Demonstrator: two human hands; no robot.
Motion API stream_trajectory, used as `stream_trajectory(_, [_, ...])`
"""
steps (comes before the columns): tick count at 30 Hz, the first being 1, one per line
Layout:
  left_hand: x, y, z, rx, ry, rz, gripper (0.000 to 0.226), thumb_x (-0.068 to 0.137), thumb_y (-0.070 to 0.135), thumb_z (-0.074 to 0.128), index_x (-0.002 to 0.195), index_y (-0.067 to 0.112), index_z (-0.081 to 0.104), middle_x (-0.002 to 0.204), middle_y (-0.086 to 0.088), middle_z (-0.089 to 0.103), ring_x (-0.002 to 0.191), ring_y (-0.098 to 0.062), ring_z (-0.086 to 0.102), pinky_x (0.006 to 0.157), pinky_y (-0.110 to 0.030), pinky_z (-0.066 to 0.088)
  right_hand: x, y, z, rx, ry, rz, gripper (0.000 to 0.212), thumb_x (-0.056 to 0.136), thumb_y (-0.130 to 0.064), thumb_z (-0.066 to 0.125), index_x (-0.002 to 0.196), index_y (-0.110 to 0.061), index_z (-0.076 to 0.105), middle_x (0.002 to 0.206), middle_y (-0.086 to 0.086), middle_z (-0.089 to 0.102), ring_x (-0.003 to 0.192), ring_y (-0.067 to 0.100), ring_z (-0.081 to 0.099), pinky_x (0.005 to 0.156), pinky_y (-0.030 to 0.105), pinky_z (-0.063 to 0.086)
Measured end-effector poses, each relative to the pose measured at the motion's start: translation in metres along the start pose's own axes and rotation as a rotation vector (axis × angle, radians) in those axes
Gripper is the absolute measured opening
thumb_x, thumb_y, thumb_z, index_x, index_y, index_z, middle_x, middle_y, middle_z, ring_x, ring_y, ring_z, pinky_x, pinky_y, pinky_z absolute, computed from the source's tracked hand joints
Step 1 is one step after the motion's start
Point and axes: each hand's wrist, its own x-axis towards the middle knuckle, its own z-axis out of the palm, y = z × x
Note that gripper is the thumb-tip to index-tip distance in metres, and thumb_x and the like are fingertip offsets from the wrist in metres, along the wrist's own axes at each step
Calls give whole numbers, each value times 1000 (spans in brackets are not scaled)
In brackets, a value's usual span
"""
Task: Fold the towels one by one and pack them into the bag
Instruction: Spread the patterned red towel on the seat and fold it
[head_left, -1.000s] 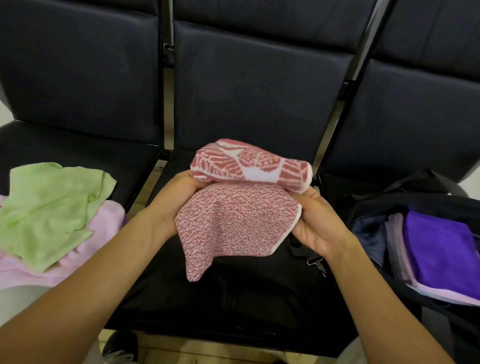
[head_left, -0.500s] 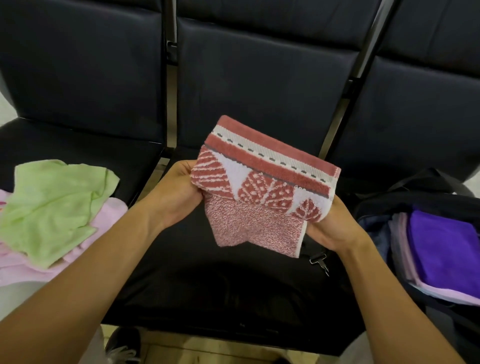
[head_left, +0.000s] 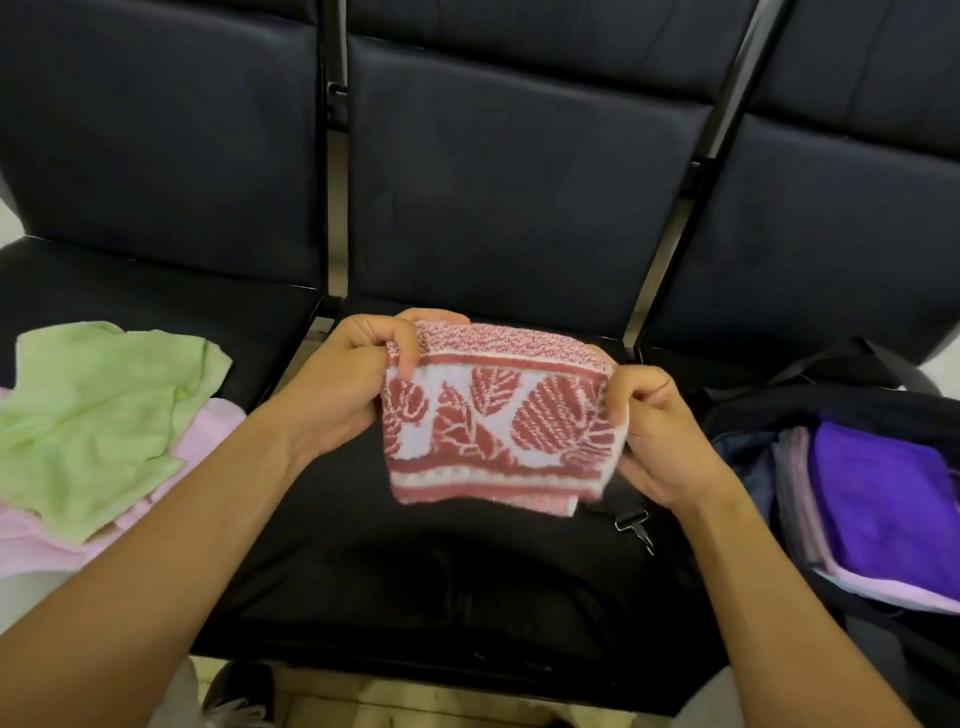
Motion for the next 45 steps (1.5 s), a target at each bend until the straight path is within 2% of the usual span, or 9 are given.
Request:
stream_trajectory(4, [2,1,-2,11,101,6,30,92,-5,53,78,15,69,109,-1,70,100,-21,68,69,-30,60,1,-2,1,-48,187,-7,26,86,-4,60,96,-22,76,101,6,74,90,20,73,65,31,62])
stream_trajectory(7, [5,1,-6,75,169,36,21,90,1,59,100,18,66,96,0,70,86,-13,68,62,-24,57,4,-4,3,-86,319,-41,22,79,-9,64,89,-22,78,88,6,76,78,18,74,59,28,61])
stream_trajectory(13, [8,-5,-11,73,354,-12,12,93,7,59,81,11,58,78,-2,67,76,-16,66,63,-26,55,6,-3,4,-103,373,-82,20,77,-10,66,82,-23,80,85,3,77,80,16,75,63,26,60])
stream_trajectory(16, [7,-5,-12,69,386,-62,24,96,17,56,94,-6,64,84,-8,68,79,-19,65,69,-27,56,8,-3,5,-67,361,-82,21,78,-8,65,83,-21,80,86,3,77,85,15,74,69,27,60])
stream_trajectory(21, [3,3,-6,63,270,-137,34,100,30,50,76,12,65,75,-2,67,73,-14,65,69,-24,55,9,-4,7,-48,331,-85,22,78,-5,65,83,-21,80,88,3,77,87,13,74,72,25,60])
stream_trajectory(26, [5,8,-5,-96,202,-129,43,102,39,31,109,9,61,110,-10,64,107,-23,61,96,-36,46,9,-5,7,-53,337,-89,20,78,-5,66,81,-20,79,90,2,77,87,14,74,72,25,60])
stream_trajectory(36, [2,7,-4,-14,273,-32,28,82,37,60,90,13,71,91,0,73,89,-13,70,80,-26,55,12,1,2,-71,342,-117,20,79,-4,67,84,-19,79,94,2,77,92,16,73,76,26,59])
stream_trajectory(42, [2,7,-7,-63,267,0,21,82,29,63,92,14,72,89,1,74,86,-12,71,76,-24,57,9,8,1,-306,342,-47,29,71,-46,76,95,-31,80,100,1,77,99,20,72,90,37,57])
stream_trajectory(45, [3,6,-10,-50,280,11,24,79,30,65,95,13,71,90,1,74,88,-13,71,77,-25,57,11,10,3,-319,386,-38,15,81,-27,69,91,-27,80,94,4,78,95,23,73,87,40,57])
